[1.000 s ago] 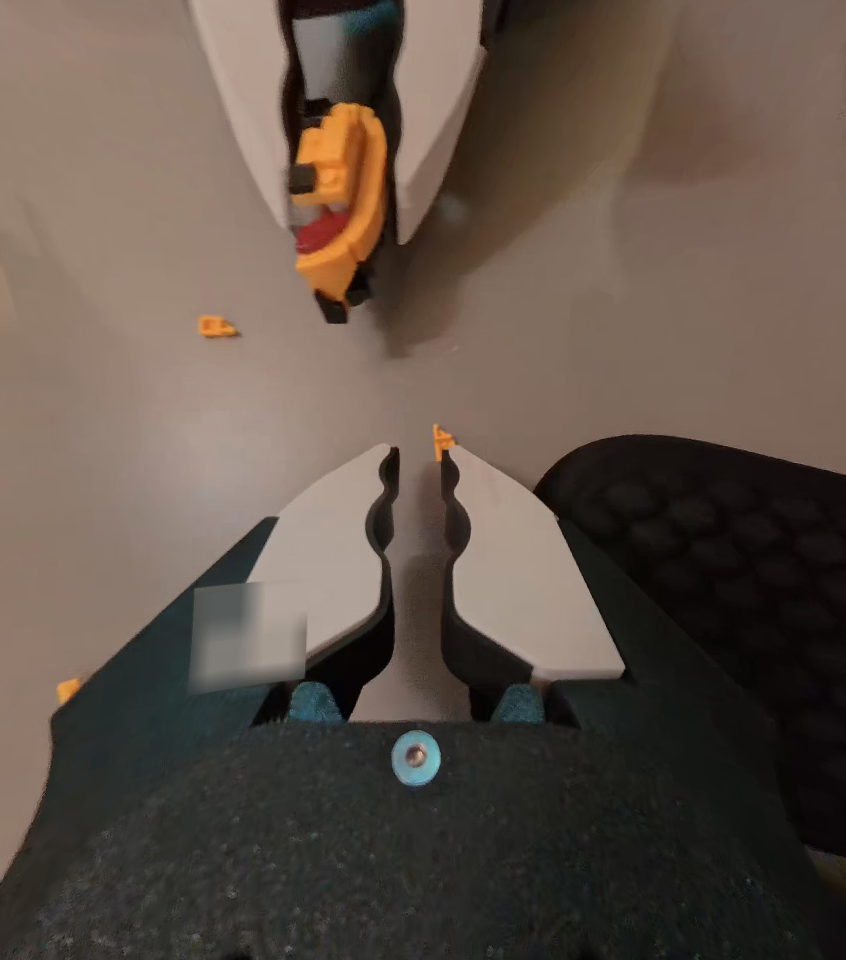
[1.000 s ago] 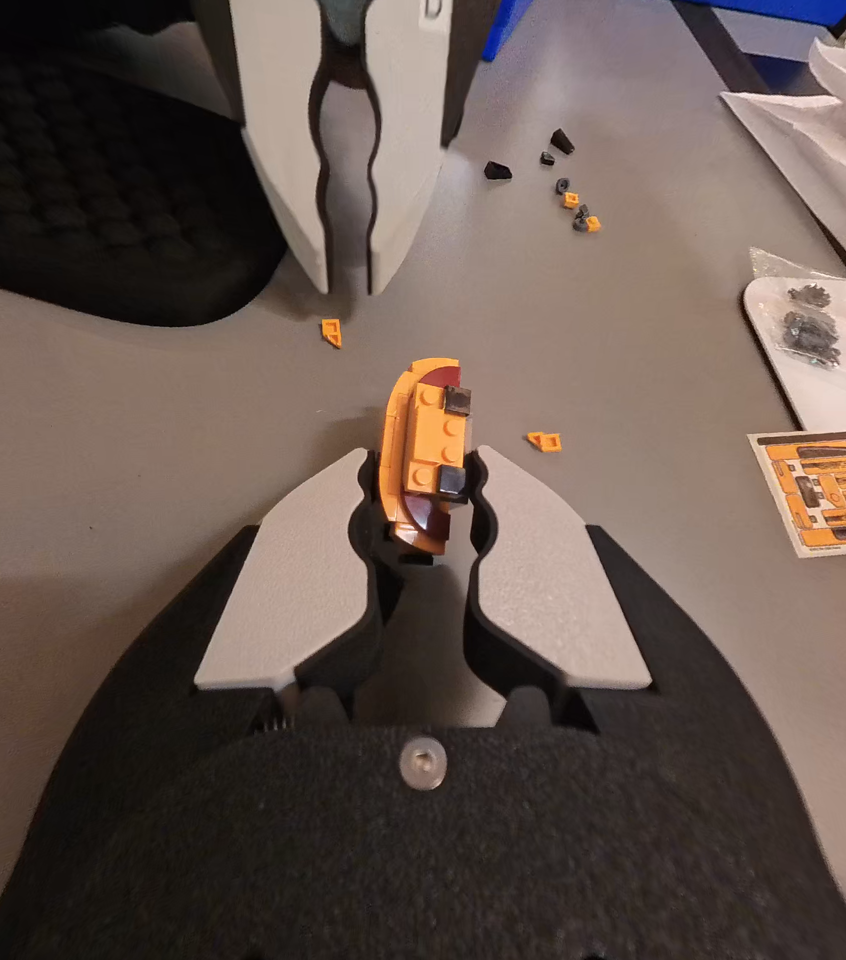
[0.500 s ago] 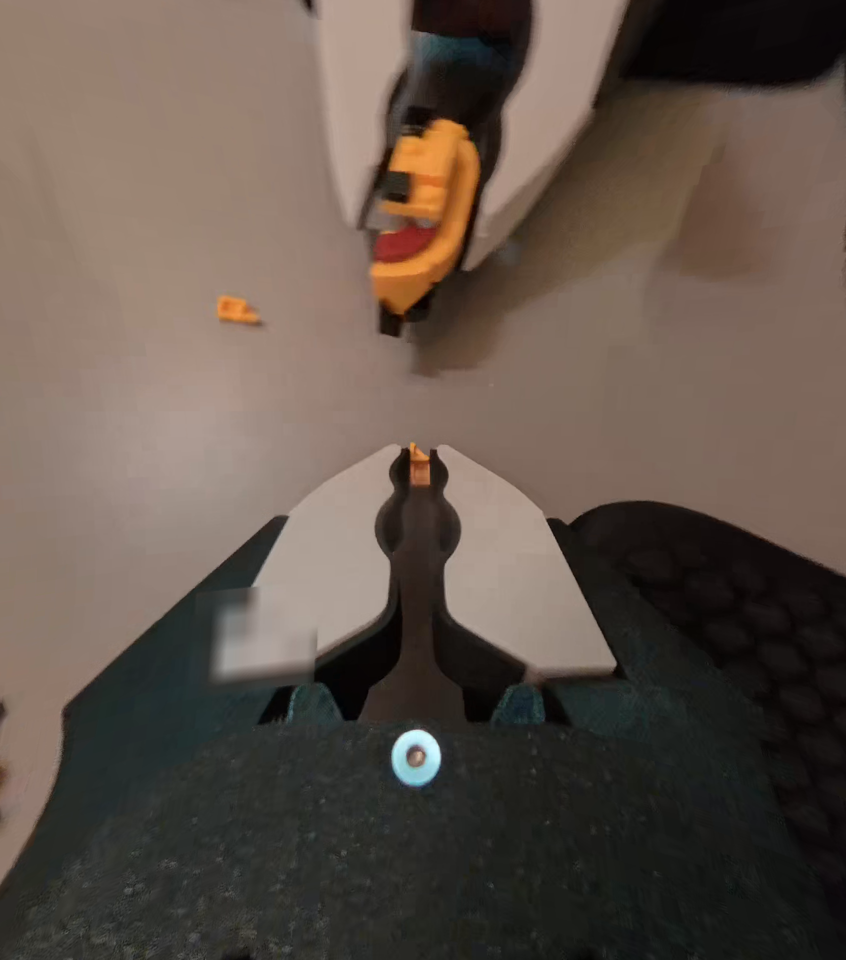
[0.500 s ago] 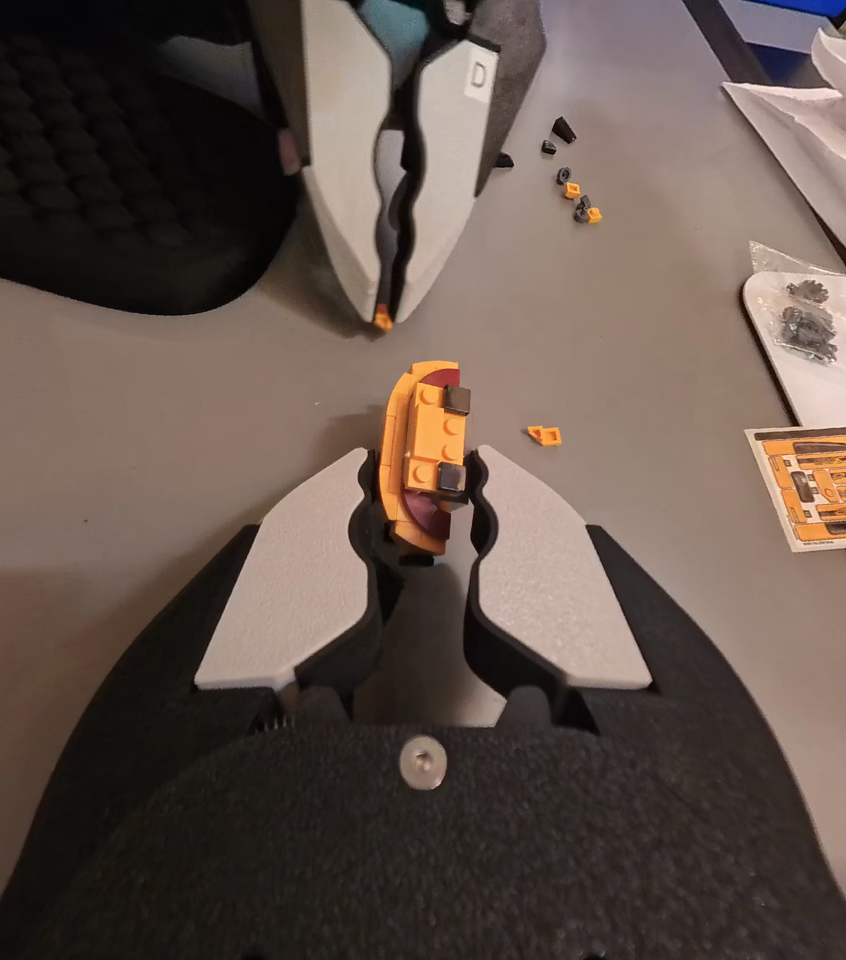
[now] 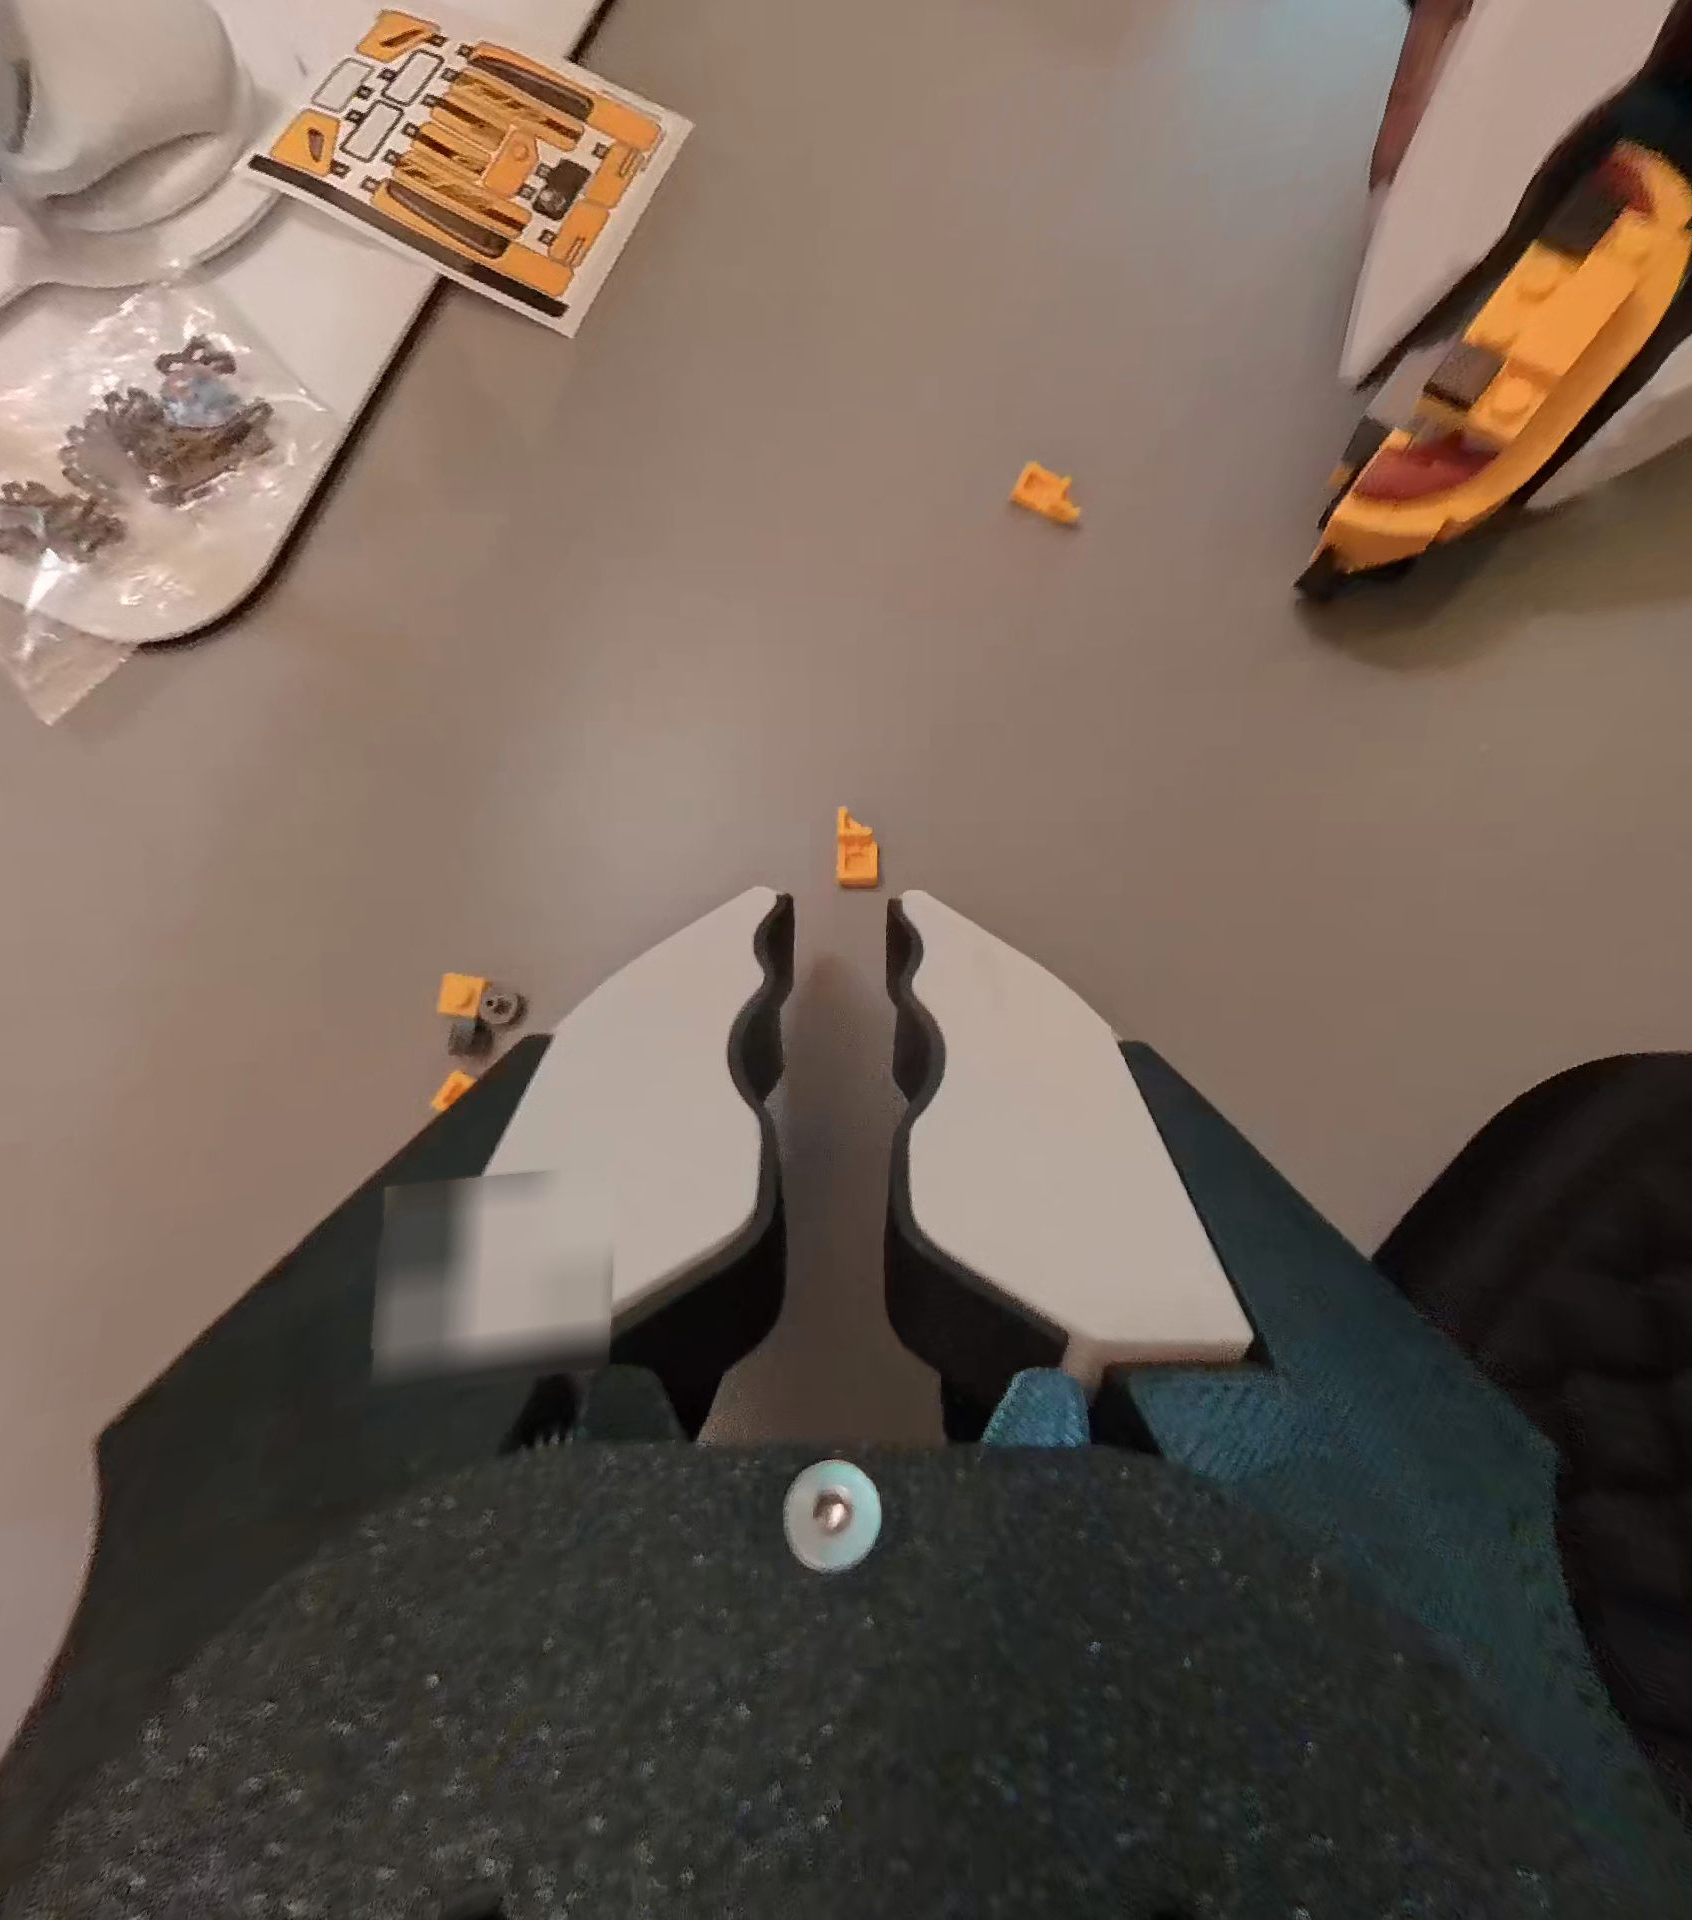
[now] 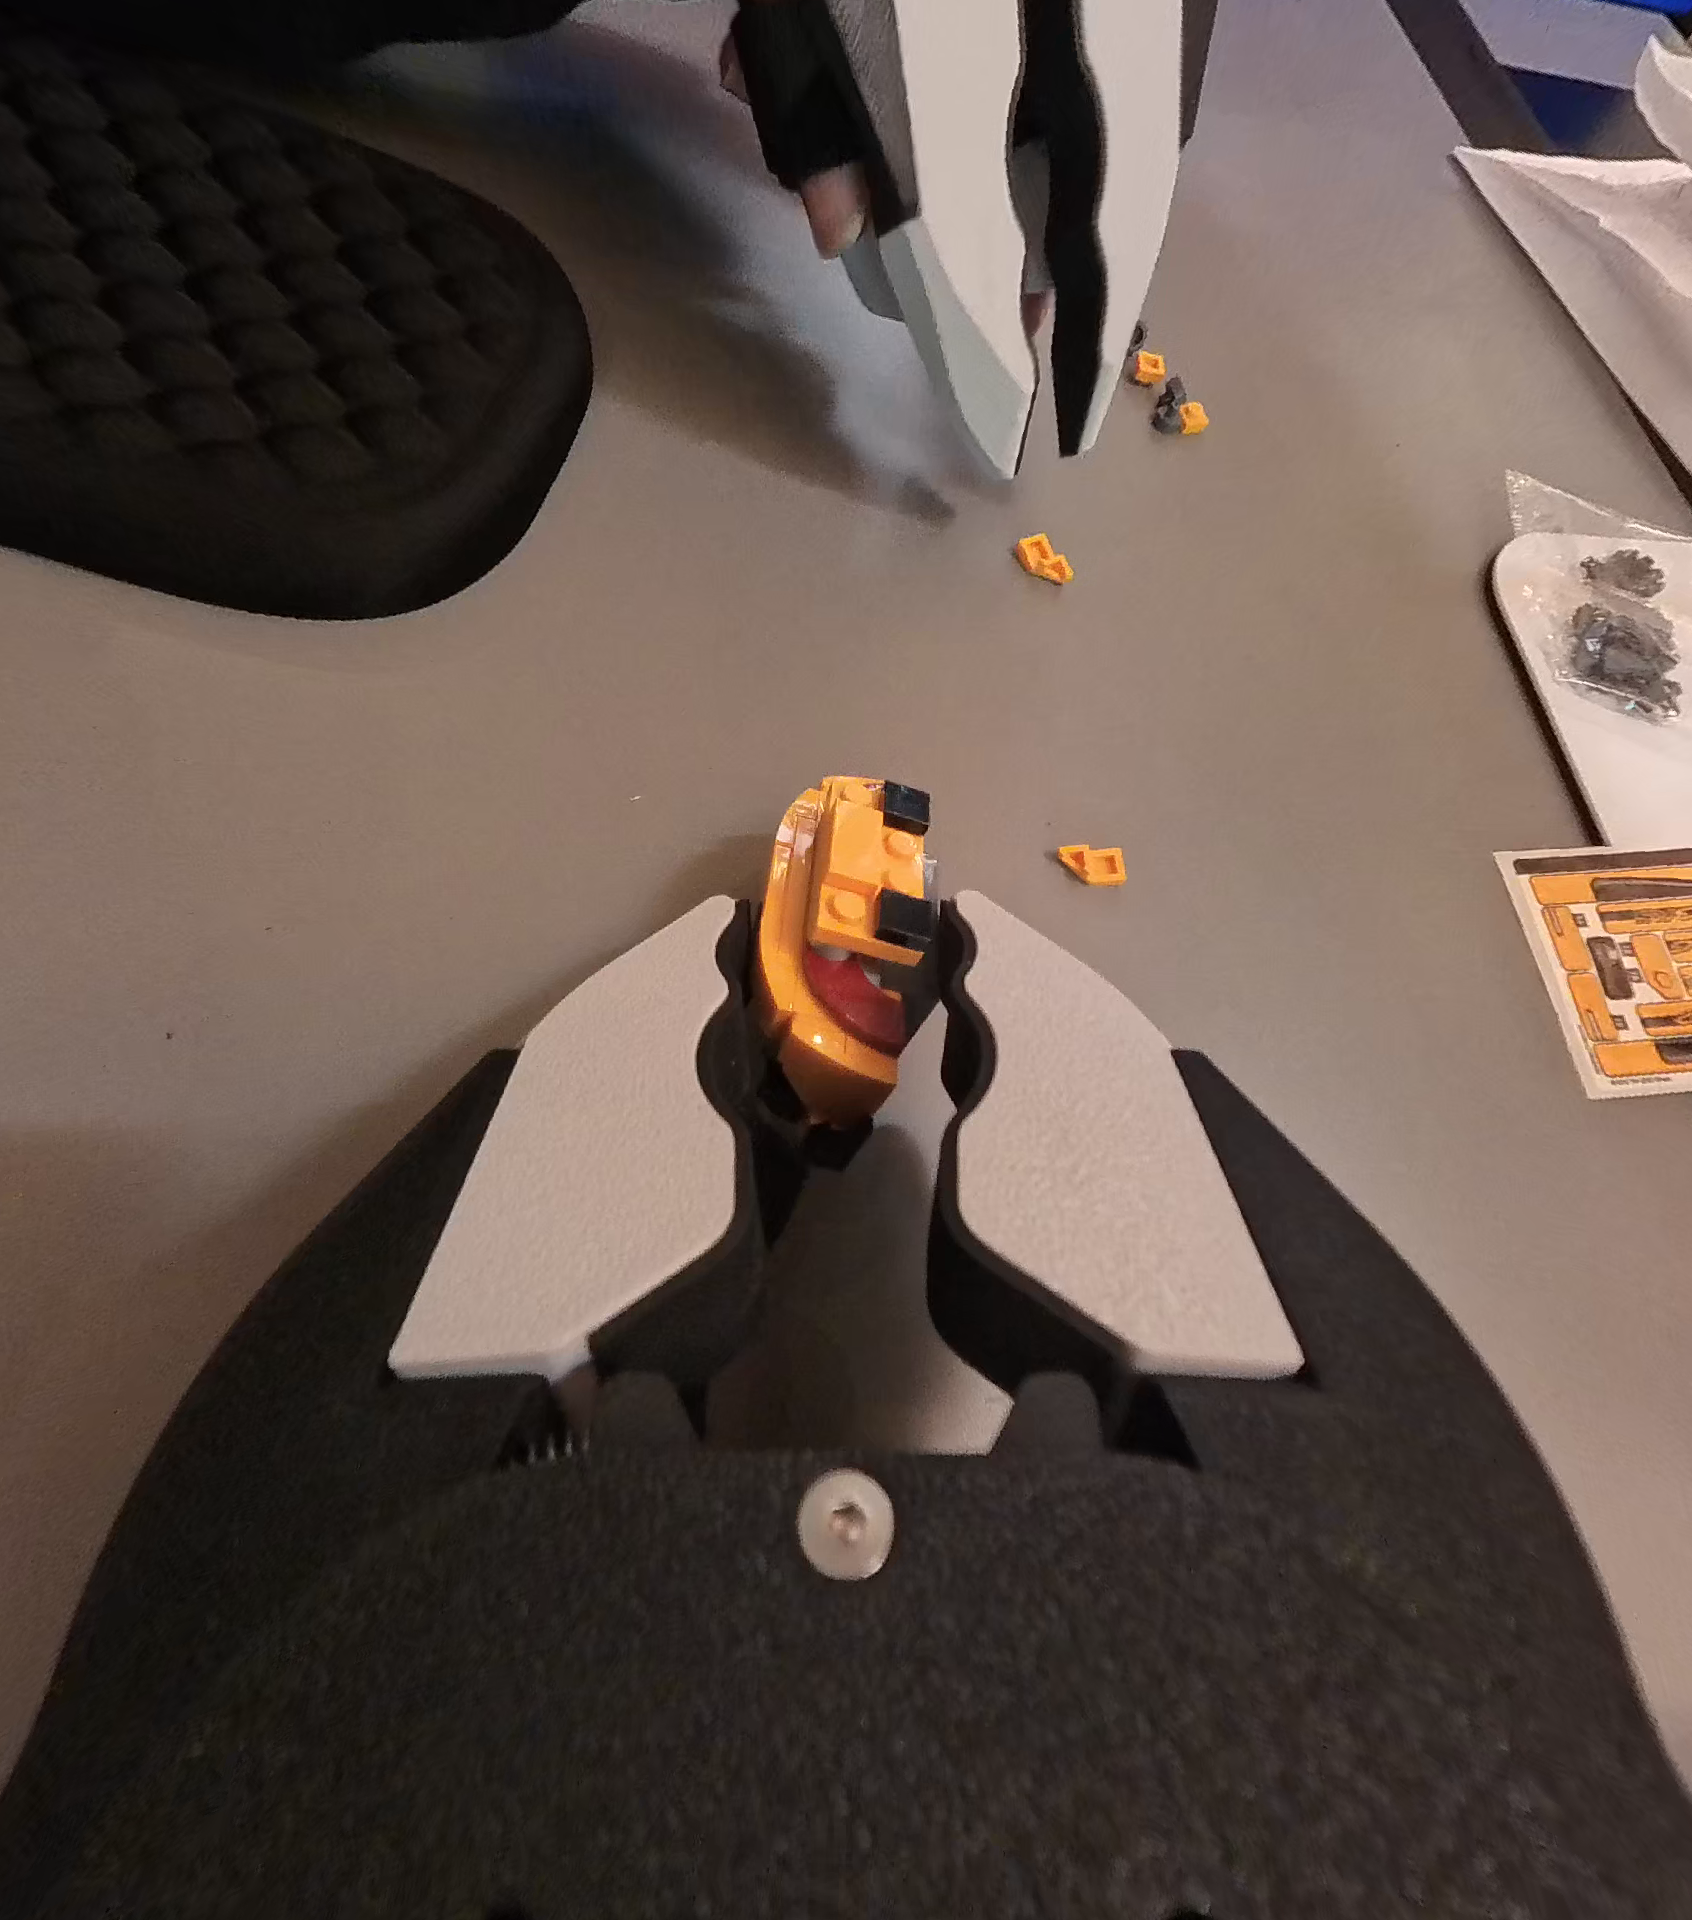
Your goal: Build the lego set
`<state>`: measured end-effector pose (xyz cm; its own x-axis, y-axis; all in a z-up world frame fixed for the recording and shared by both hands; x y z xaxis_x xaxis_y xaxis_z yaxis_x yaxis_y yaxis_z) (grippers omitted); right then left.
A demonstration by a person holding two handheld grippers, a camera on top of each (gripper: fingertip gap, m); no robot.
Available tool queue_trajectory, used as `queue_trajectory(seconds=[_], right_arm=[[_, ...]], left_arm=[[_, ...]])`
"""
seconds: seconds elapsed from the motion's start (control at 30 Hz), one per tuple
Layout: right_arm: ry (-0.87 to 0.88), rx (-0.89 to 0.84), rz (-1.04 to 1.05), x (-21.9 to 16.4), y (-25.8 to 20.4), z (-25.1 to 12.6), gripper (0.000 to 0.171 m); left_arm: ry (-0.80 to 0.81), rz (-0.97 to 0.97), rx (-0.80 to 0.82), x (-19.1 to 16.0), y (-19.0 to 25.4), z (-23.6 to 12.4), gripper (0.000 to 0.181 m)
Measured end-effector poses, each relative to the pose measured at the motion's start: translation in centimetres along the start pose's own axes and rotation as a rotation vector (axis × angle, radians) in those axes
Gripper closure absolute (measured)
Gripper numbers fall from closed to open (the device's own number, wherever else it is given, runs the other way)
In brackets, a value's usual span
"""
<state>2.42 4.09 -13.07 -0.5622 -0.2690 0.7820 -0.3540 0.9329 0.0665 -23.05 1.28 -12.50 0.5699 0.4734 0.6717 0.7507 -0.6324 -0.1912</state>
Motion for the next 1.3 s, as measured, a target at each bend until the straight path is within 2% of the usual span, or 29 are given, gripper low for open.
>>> queue_trajectory(seconds=[0.23, 0.37, 0.5, 0.57, 0.73, 0.8, 0.9, 1.03, 1.13, 1.3], right_arm=[[0.003, 0.002, 0.002, 0.0, 0.0, 0.0, 0.138], [0.001, 0.006, 0.007, -0.1, 0.1, 0.0, 0.137], [0.001, 0.011, 0.009, -0.1, 0.1, 0.0, 0.137], [0.003, 0.011, 0.009, -0.1, 0.1, 0.0, 0.138], [0.007, 0.016, 0.01, -0.1, 0.0, -0.1, 0.138], [0.008, 0.019, 0.012, 0.0, 0.0, -0.1, 0.138], [0.005, 0.023, 0.011, -0.1, 0.0, -0.1, 0.137], [0.005, 0.023, 0.011, 0.0, 0.0, -0.1, 0.138], [0.002, 0.024, 0.011, -0.1, 0.0, 0.0, 0.137], [0.001, 0.027, 0.011, -0.1, -0.1, 0.0, 0.137]], left_arm=[[-0.009, 0.223, 0.068, 0.4, 1.8, 1.3, 0.167], [-0.031, 0.199, 0.065, 0.8, 1.7, 1.7, 0.171], [-0.061, 0.073, 0.016, 1.0, 1.2, 1.9, 0.18], [-0.051, -0.056, -0.103, 1.1, 1.1, 1.9, 0.181], [0.062, -0.395, -0.637, 1.4, 1.7, 1.2, 0.181], [0.067, -0.433, -0.716, 1.3, 1.9, 1.2, 0.18], [-0.027, -0.427, -0.696, 0.7, 2.5, 2.2, 0.17], [-0.037, -0.366, -0.516, 0.9, 2.0, 2.4, 0.172], [-0.032, -0.252, -0.353, 0.9, 1.6, 1.9, 0.173], [0.004, 0.014, -0.225, 1.4, 2.2, 0.6, 0.172]])
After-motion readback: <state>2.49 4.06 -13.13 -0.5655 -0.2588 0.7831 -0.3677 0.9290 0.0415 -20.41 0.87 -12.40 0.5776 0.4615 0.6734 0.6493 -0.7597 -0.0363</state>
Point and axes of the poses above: each gripper's, where its closed fingertips meet, z out along the fingers, x out of its top, y = z × x across the jaws, the point moved 10 cm from there along -z, back along the fingers, and after that the axes turned 11 degrees about x, right-handed, at the moved point
